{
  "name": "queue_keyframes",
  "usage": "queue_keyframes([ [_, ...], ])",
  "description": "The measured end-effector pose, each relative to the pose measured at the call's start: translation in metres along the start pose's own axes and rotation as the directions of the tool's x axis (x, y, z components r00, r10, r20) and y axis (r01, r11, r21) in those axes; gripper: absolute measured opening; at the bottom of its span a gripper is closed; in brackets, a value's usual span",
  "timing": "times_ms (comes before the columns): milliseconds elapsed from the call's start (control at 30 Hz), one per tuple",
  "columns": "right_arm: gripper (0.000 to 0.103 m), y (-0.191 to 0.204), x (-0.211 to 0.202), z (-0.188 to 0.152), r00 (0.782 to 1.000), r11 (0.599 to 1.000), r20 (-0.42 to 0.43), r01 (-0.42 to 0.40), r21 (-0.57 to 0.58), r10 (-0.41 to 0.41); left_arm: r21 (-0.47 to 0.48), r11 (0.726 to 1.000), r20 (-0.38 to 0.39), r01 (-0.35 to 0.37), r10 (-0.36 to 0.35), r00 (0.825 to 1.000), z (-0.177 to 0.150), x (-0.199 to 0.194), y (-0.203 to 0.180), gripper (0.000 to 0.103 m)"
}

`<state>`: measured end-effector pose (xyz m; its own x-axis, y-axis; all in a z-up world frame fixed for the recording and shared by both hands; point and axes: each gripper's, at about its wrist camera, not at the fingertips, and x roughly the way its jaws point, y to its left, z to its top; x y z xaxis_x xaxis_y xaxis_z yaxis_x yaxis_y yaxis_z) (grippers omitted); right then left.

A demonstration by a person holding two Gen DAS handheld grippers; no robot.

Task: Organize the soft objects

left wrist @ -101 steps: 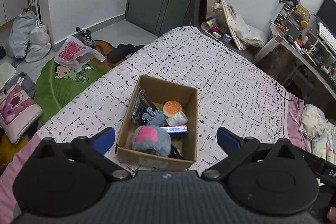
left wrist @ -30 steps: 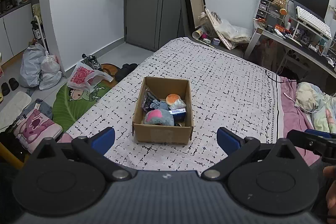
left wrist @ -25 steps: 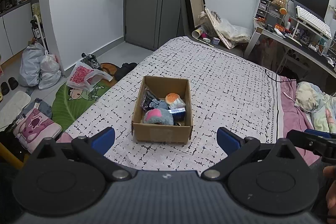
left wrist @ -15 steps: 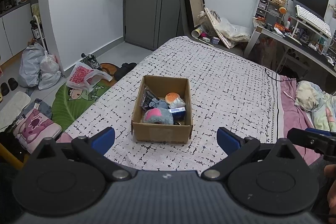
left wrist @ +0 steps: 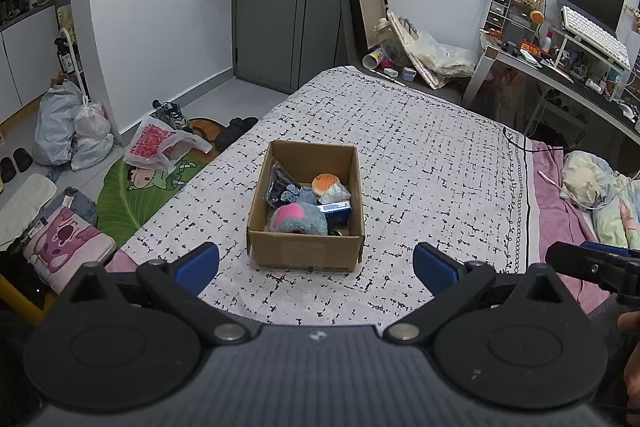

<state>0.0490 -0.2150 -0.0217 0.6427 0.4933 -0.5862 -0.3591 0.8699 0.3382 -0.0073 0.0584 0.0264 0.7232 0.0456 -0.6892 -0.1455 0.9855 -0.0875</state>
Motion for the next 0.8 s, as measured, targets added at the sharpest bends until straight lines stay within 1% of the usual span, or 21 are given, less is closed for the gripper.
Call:
queue_keyframes([
  [400,0.103,-0.0027,0.0014,-0.0001,1.0,1.0,-0.006,-0.001,0.006,0.001,0.006,1.0,-0.005,0.004,-0.004,1.0,-0.0022,0.0014,-0.0015,0.102],
  [667,0.103,-0.0016,0.002,-0.0001,1.0,1.0,-0.013,0.003,0.003,-0.003,0.012,1.0,0.019,0.005,-0.005,1.0,0.0007,-0.001,0.0022,0.102],
  [800,0.103,-0.0013,0.0029,0.0007,1.0,1.0,-0.015,0.004,0.002,-0.004,0.009,1.0,0.009,0.003,-0.003,1.0,-0.0004,0.0023,0.0028,0.102],
])
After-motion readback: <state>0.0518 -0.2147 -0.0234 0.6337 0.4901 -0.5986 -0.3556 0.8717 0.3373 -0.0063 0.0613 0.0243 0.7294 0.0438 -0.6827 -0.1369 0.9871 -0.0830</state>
